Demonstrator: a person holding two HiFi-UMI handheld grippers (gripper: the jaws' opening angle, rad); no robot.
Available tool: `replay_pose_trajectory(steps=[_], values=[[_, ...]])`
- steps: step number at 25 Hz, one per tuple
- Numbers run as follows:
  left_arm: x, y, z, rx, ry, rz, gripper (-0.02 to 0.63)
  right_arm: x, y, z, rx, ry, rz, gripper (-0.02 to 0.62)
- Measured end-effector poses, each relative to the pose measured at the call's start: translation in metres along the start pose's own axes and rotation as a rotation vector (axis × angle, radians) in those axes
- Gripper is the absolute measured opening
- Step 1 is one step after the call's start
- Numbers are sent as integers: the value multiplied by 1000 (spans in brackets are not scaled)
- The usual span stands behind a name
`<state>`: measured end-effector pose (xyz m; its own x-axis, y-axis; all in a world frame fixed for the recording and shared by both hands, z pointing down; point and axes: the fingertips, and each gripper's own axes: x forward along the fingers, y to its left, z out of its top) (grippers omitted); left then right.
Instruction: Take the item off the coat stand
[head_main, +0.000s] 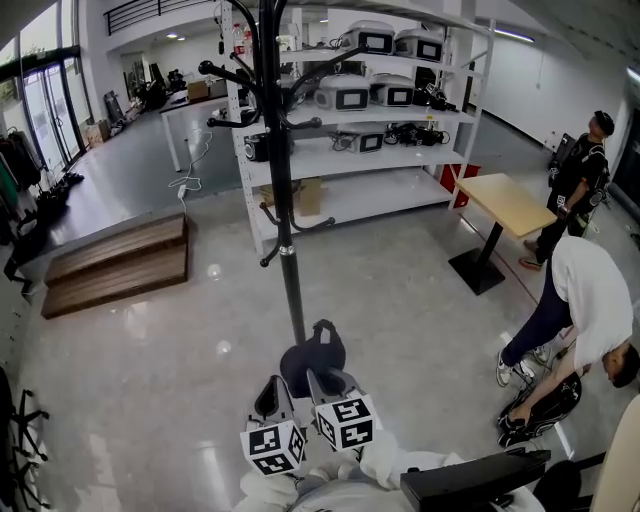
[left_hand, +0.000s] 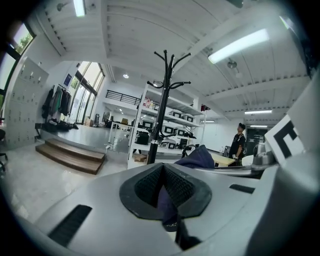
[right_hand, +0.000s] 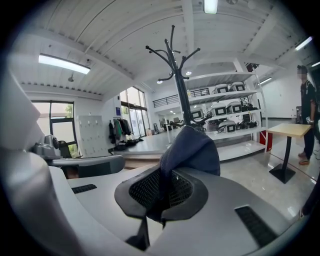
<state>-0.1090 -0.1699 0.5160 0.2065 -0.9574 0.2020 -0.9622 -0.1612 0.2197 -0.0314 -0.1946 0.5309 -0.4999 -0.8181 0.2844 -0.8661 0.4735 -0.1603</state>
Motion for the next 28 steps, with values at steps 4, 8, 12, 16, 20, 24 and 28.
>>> replay_pose_trajectory(steps=[4,8,12,16,20,24,28], values=[[4,-2,3,6,-6,1,-8,2,-2,3,-17,3,13,20],[5,-6,6,15,-15,-1,-8,1,-4,5,-17,-2,20,20],[6,-8,8,19,-18,1,-8,1,-8,7,-18,-5,18,20],[7,-9,9,15,-21,1,-8,0,-11,7,-17,-3,16,20],[8,-11,5,7,-19,0,-8,0,-13,5,-16,-2,13,20],[8,-11,4,-2,-19,6,-8,-2,-15,5,-20,-4,8,20],[7,-9,2,-7,-17,12,-8,-4,-16,4,-23,-4,5,20]])
